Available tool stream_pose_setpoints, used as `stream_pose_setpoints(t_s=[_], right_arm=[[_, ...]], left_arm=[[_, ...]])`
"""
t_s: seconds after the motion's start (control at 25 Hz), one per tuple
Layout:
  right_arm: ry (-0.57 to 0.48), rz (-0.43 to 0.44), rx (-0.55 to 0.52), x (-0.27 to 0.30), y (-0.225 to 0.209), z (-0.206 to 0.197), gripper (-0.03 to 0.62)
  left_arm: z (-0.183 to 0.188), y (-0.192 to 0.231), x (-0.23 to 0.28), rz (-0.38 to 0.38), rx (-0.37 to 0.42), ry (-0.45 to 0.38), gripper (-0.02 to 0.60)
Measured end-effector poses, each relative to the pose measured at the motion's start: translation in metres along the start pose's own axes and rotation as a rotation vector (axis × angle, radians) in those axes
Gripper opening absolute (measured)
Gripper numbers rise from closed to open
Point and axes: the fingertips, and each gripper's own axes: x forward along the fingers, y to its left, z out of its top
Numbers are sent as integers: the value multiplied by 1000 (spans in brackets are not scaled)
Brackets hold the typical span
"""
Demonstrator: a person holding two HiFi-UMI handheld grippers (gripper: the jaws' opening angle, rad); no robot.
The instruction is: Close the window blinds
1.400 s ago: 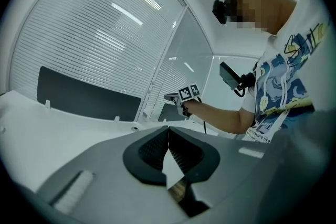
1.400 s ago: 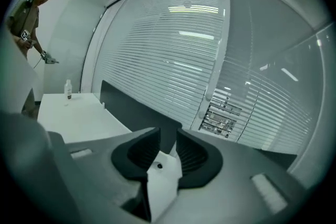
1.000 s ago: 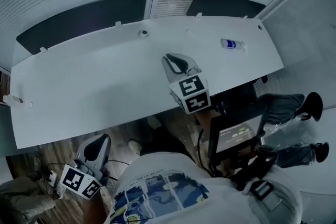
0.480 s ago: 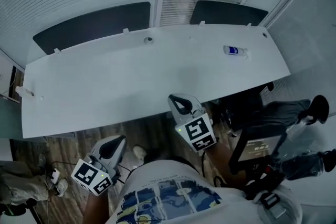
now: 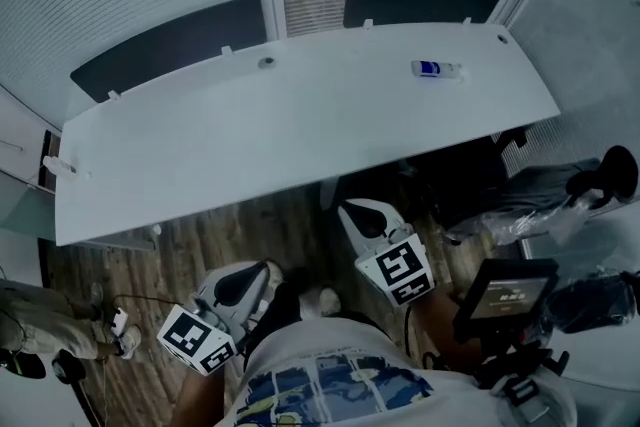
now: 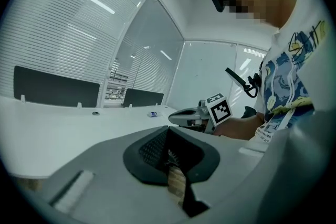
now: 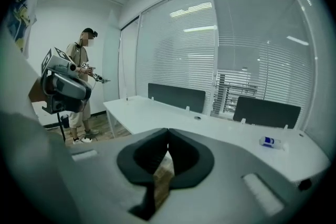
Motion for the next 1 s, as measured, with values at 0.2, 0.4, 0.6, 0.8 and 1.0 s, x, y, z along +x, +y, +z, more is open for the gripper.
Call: stream_pose_setpoints(t_s=[0.2,0.4,0.6,0.8,1.0], right_arm=[[-7,27,7,-37,17,-14,3],[-40,7,-4,-76,38,-10,3],[-48,-24,5,-78,74,3,3],[-64,-21,-2,-78,124,20,3],[-69,-39,-4,-77,166,29,3]], left_arm=[[-11,-37,-11,5,-7,14,5],[-6,-67,-28,-27,31,-3,5],[0,-60,-61,-73,59,-27,6],[-15,-42,-107,-76,53,-8,5],[-21,-37,-138,-120,69,-1,6]])
